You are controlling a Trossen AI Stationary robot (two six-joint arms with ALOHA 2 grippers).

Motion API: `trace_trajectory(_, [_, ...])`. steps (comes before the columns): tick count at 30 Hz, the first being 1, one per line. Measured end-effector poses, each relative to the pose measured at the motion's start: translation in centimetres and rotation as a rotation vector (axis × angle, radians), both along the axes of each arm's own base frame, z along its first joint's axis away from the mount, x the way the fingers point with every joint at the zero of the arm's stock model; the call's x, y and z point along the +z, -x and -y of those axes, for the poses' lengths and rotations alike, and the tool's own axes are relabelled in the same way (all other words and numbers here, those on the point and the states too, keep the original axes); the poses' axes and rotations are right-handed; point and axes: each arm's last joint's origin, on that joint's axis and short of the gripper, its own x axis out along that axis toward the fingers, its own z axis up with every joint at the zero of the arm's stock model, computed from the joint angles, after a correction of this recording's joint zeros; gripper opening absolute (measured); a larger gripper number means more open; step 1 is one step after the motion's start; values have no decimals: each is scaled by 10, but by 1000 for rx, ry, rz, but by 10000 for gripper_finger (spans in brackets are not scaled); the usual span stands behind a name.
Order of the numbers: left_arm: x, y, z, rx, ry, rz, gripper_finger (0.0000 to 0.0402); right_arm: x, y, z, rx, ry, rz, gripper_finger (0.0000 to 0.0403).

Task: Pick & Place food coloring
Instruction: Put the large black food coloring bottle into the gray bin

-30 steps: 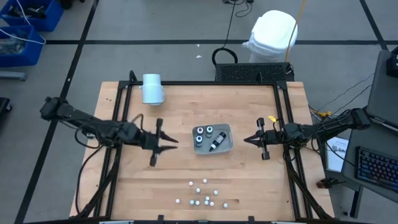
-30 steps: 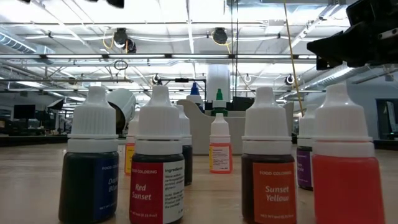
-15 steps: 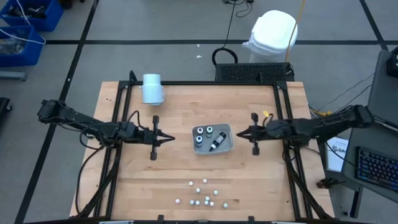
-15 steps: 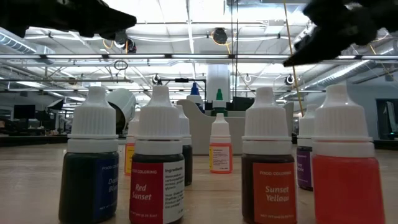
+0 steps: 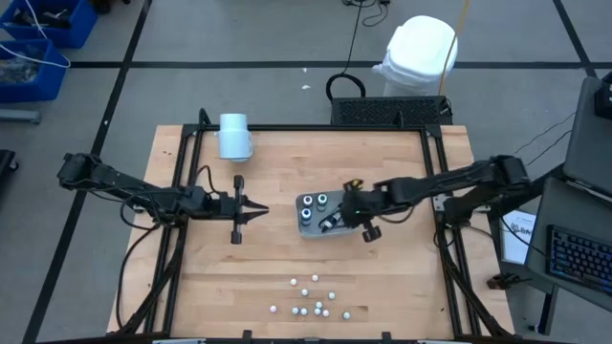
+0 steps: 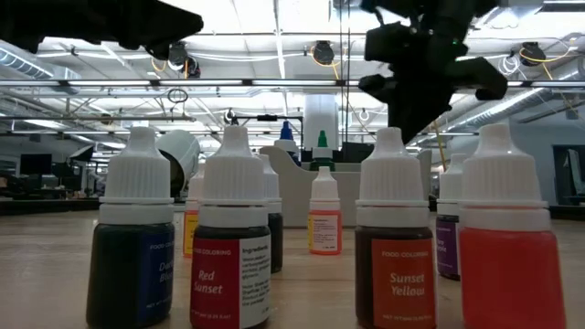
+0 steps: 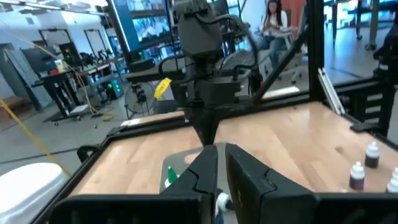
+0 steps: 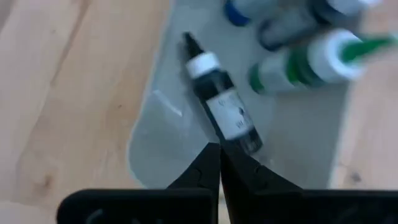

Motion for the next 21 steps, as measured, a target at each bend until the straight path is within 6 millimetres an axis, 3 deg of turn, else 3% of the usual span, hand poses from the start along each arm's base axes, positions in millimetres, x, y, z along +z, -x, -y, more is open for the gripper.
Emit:
trace_trajectory(5, [-4,-1,-1,22,-19,-37,42,1,-22,0,83,35,7,56])
trace_trajectory(12, [-7,0,-2,24,-19,-71,42,3,-28,2,196,105,45,145])
trace_trajectory(21, [-16,1,-2,25,-12,-161,42,2,-28,16,178,115,34,175])
